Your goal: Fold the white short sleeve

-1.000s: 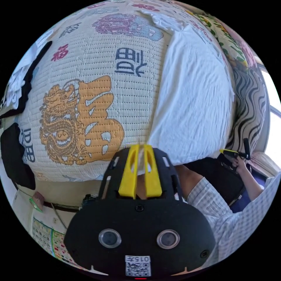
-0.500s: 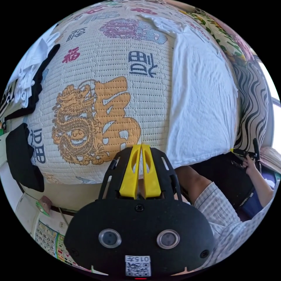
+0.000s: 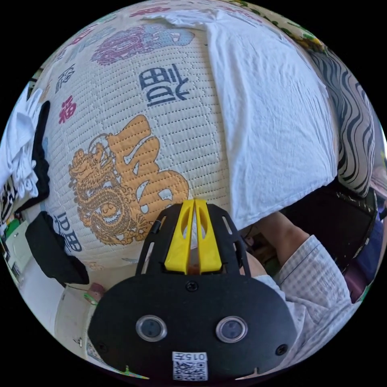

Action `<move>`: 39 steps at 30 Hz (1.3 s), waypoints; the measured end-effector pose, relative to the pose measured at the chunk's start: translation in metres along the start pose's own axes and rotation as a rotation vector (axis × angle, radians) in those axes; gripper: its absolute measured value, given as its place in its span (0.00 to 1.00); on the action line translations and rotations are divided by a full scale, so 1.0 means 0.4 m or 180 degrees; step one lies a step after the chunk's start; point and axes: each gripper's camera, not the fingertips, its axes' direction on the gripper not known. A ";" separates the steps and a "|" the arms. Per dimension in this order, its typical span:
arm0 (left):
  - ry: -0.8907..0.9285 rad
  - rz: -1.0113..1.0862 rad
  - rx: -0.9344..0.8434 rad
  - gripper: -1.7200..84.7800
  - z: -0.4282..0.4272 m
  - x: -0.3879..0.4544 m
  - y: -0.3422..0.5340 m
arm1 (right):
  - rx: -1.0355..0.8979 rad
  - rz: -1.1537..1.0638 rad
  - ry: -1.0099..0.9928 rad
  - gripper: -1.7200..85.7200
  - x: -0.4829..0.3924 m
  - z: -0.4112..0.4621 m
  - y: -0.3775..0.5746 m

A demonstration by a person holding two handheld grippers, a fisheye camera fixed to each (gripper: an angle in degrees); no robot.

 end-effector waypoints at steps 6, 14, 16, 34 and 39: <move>0.0309 0.0070 -0.0276 0.01 0.035 0.011 -0.046 | 0.0552 -0.0020 -0.0615 0.01 -0.016 -0.129 -0.074; 0.0600 0.0409 0.0724 0.01 -0.145 0.215 -0.208 | 0.0650 0.0009 -0.1250 0.03 0.174 -0.008 -0.132; 0.0635 0.0627 0.0960 0.02 -0.171 0.327 -0.314 | 0.0393 0.0163 -0.1331 0.03 0.231 0.063 -0.168; -0.0140 0.2556 0.0267 0.11 0.195 1.495 -1.237 | -0.0453 0.0408 -0.2044 0.10 0.540 0.555 -0.516; -0.0234 0.2426 0.0298 0.03 0.241 1.500 -1.289 | -0.0641 0.0234 -0.2356 0.09 0.562 0.626 -0.576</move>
